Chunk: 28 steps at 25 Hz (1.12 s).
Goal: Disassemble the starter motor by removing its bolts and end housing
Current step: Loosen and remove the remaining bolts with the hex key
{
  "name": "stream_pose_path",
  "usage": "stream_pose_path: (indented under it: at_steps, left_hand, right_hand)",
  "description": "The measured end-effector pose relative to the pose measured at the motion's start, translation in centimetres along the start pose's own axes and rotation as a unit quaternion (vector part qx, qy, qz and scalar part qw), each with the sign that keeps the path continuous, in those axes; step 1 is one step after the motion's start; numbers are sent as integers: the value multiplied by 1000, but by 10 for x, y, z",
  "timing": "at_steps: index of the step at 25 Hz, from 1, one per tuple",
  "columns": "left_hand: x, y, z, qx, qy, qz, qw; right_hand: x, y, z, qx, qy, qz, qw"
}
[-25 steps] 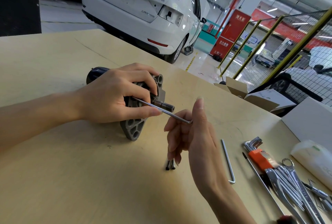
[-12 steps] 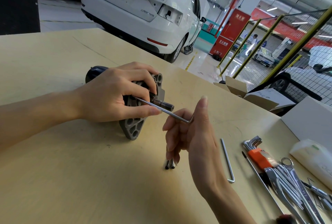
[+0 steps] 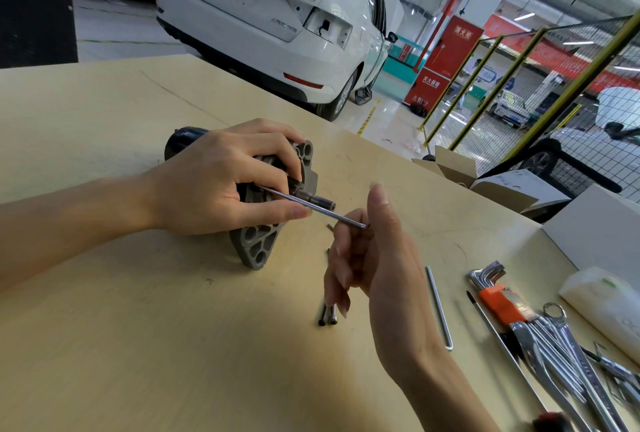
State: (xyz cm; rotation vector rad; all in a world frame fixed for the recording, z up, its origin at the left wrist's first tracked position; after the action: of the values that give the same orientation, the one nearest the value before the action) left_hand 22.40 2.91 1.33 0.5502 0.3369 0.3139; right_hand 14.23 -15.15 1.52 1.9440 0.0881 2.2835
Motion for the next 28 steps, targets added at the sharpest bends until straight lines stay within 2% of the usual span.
stream_pose_path:
  at_steps: [4, 12, 28]
  left_hand:
    - [0, 0, 0, -4, -3, 2, 1000]
    - [1, 0, -1, -5, -7, 4, 1000]
    - [3, 0, -1, -3, -3, 2, 1000]
  right_hand:
    - [0, 2, 1, -3, 22, 13, 1000]
    - [2, 4, 0, -16, 56, -35, 998]
    - [1, 2, -1, -49, 45, -52, 996]
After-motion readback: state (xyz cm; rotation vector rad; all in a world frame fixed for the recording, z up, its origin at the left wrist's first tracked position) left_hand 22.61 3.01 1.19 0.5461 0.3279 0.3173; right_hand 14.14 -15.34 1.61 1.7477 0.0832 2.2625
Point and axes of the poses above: each hand's wrist, its own z-axis towards the middle knuckle, its own y-axis out of the back of the hand, x = y × z, the point moved 2 cm from there along z, towards the middle knuckle, and after that the axes turned 9 degrees about -x, right-handed, at the moved point
